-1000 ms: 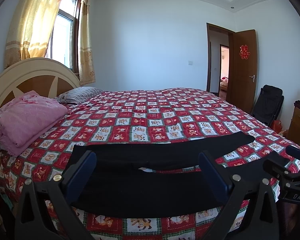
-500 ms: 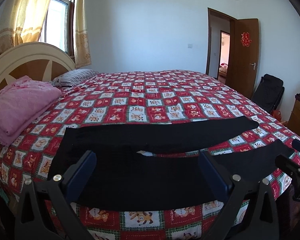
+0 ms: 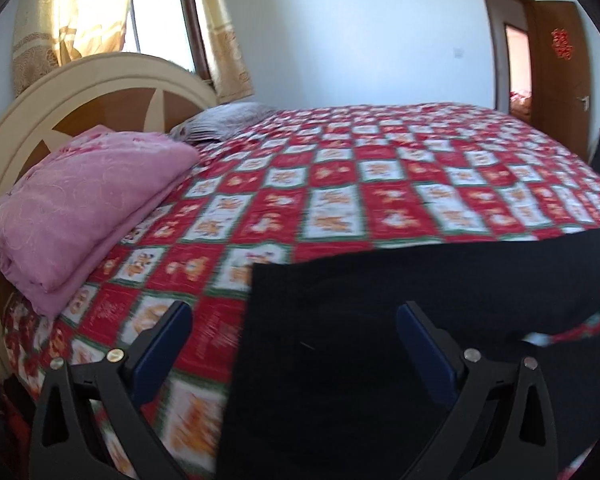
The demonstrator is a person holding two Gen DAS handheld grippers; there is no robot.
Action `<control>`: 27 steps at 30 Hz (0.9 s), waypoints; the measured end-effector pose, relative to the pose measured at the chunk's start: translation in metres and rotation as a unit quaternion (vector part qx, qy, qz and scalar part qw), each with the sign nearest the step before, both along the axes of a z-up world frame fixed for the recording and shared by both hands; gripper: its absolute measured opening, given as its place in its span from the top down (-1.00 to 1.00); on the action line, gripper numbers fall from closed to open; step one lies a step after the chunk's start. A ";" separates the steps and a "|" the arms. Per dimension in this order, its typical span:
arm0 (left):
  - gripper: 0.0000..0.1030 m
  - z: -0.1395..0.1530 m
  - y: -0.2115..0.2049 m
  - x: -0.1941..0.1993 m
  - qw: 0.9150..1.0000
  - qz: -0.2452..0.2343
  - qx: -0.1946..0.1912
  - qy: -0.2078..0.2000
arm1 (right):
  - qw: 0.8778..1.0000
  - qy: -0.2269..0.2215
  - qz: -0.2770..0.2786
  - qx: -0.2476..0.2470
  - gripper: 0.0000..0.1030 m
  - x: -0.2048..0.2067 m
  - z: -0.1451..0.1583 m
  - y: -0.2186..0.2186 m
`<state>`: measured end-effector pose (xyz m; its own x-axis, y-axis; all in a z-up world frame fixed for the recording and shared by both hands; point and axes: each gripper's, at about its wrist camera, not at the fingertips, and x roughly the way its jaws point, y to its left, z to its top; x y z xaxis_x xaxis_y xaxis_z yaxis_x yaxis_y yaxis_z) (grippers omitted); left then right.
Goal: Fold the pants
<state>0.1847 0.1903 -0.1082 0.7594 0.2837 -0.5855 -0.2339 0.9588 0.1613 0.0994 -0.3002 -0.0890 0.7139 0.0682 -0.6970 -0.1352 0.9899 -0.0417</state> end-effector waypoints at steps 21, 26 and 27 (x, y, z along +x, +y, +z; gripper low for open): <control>0.42 -0.068 0.077 0.101 0.980 -0.064 -0.158 0.099 | 0.990 0.045 -0.128 0.034 -0.23 0.169 0.018 -0.154; 0.63 -0.066 0.076 0.103 0.977 -0.085 -0.167 0.098 | 0.984 0.062 -0.163 0.034 -0.18 0.211 0.011 -0.191; 0.63 -0.067 0.076 0.104 0.977 -0.086 -0.165 0.099 | 0.983 0.067 -0.167 0.036 -0.18 0.218 0.009 -0.196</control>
<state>0.2890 0.2663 -0.1748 0.6417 -0.0678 -0.7639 -0.0597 0.9886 -0.1379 0.3176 -0.4966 -0.0801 0.6064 -0.1027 -0.7885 0.1993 0.9796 0.0257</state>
